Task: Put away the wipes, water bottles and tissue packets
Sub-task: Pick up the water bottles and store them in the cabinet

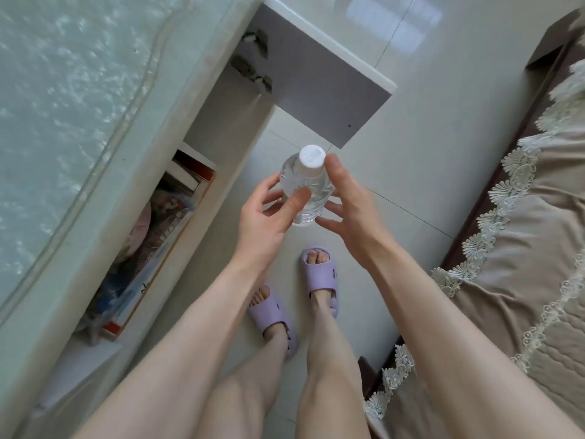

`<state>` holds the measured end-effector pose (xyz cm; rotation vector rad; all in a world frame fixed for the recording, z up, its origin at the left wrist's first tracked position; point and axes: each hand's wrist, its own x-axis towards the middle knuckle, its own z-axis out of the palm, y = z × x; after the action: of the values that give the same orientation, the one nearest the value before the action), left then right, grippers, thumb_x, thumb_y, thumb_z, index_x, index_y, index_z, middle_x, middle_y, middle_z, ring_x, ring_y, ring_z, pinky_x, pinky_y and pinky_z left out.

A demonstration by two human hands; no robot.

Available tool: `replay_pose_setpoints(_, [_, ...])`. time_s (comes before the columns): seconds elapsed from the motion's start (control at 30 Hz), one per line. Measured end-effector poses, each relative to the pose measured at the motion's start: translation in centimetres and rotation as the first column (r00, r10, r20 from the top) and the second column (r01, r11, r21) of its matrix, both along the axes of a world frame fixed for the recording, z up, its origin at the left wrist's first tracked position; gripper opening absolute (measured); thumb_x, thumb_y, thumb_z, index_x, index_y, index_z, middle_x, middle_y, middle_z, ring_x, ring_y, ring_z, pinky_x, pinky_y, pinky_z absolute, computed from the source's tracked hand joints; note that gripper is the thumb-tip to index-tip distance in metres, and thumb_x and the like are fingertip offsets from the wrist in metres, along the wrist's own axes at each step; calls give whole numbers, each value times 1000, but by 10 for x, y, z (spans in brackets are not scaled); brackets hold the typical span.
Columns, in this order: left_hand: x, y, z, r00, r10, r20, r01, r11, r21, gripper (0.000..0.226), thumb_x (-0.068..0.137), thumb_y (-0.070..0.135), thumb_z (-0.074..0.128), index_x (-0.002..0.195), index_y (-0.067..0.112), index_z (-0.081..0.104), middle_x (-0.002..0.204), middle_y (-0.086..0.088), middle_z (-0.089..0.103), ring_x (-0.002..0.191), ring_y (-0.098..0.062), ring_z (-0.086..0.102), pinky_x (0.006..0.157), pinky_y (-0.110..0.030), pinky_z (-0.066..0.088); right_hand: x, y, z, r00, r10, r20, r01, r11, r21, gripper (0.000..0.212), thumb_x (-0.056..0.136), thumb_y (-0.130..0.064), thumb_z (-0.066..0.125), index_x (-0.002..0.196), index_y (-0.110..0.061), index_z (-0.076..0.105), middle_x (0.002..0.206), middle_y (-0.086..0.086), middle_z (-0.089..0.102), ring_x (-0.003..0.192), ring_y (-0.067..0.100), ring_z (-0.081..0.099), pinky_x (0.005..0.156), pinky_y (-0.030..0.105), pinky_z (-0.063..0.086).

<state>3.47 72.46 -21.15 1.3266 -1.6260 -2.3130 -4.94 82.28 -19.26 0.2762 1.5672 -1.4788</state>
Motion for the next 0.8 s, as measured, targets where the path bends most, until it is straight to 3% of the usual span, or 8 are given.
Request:
replay_pose_setpoints(0.1, [-7,-21,-28,999,40,-24,-41,999,-14,41,72,37,79,110,31,65,95,12,71,99,-12,69,94,-41,54,-10,-24,-26,1000,30,-4,-30,999,-22,18,84,-58,58,89,-46,70,85,-26,72,80,-6,69,59,15,54])
replay_pose_setpoints(0.3, [-34,-64,-96,981,166,-100,-173,983,-62,38,84,25,70,120,15,62,92,13,69,92,1,67,85,-29,57,-42,-73,-90,992,99,-74,-105,991,-85,13,85,-52,63,92,-45,71,93,-20,74,86,-1,70,59,15,54])
replay_pose_setpoints(0.43, [-55,-87,-135,967,201,-156,-216,973,-83,29,87,23,68,115,26,62,101,11,69,103,-6,66,85,-25,54,-63,-99,-127,984,132,-121,-145,984,-108,18,88,-49,62,105,-44,66,100,-22,73,90,-3,69,63,14,55])
replay_pose_setpoints(0.53, [-68,-105,-161,951,221,-217,-247,964,-102,31,90,21,65,121,24,60,107,6,69,108,-13,65,90,-30,54,-78,-121,-154,977,148,-152,-167,978,-123,12,89,-48,62,100,-47,63,94,-25,71,87,-2,69,67,17,57])
replay_pose_setpoints(0.67, [-79,-125,-191,933,229,-278,-284,942,-176,31,92,27,63,123,26,60,113,9,70,110,-11,64,91,-32,54,-90,-149,-183,965,166,-202,-195,971,-138,7,89,-47,61,96,-49,59,96,-26,64,96,2,62,83,29,55])
replay_pose_setpoints(0.8, [-89,-135,-210,901,308,-305,-381,899,-216,37,86,36,64,122,29,61,121,3,67,117,-15,61,104,-44,46,-95,-168,-205,960,158,-230,-204,959,-195,2,86,-49,64,86,-50,63,87,-30,67,82,-7,64,71,23,53])
